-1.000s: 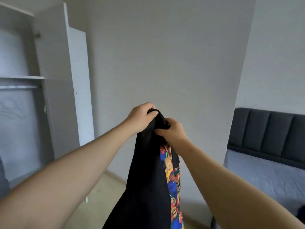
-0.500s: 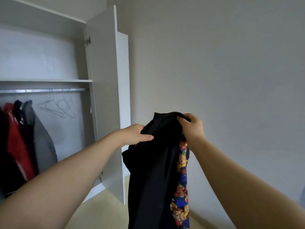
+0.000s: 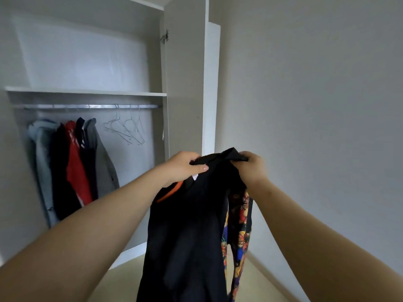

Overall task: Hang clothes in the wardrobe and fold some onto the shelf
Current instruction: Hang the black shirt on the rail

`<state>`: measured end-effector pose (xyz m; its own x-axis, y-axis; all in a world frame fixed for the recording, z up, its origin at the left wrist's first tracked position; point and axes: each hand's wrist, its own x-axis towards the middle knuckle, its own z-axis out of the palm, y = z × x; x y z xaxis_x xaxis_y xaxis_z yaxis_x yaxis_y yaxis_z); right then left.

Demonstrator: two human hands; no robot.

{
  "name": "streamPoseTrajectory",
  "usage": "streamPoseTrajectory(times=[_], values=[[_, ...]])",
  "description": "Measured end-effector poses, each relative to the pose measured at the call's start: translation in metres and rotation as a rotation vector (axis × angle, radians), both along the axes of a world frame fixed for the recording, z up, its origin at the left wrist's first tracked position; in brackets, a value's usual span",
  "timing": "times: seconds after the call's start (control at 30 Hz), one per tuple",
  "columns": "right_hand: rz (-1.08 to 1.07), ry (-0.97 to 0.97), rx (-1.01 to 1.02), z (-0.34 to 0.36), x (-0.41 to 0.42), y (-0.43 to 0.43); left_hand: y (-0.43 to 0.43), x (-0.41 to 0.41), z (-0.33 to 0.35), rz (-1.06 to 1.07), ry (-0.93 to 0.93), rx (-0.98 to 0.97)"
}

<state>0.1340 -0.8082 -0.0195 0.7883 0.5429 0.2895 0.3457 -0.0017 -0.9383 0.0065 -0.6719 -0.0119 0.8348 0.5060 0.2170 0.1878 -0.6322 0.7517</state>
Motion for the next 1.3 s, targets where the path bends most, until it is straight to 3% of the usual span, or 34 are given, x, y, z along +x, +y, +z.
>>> streamPoseTrajectory(times=[0.1, 0.33, 0.43, 0.53, 0.63, 0.7, 0.9, 1.03, 1.3], values=[[0.031, 0.025, 0.051, -0.005, 0.021, 0.041, 0.042, 0.003, -0.013, 0.166, 0.208, 0.135], [0.192, 0.113, 0.081, -0.009, 0.07, 0.145, 0.134, 0.013, -0.036, 0.531, 0.505, 0.342], [0.259, 0.131, 0.084, -0.005, 0.095, 0.193, 0.174, 0.004, -0.039, 0.746, 0.517, 0.283], [0.357, 0.138, 0.043, -0.011, 0.103, 0.233, 0.196, -0.001, -0.034, 0.986, 0.348, -0.018], [0.411, 0.188, 0.022, -0.025, 0.108, 0.267, 0.209, 0.0, -0.031, 1.13, -0.109, -0.615], [0.444, 0.211, 0.003, -0.034, 0.111, 0.287, 0.222, 0.002, -0.031, 1.125, -0.275, -0.755], [0.488, 0.216, -0.056, -0.048, 0.118, 0.345, 0.273, 0.02, -0.02, 1.081, -0.658, -0.918], [0.48, 0.144, -0.152, -0.058, 0.129, 0.392, 0.323, 0.027, -0.015, 1.018, -0.781, -1.004], [0.568, 0.125, -0.231, -0.052, 0.118, 0.541, 0.459, 0.039, 0.005, 0.94, -0.976, -0.967]])
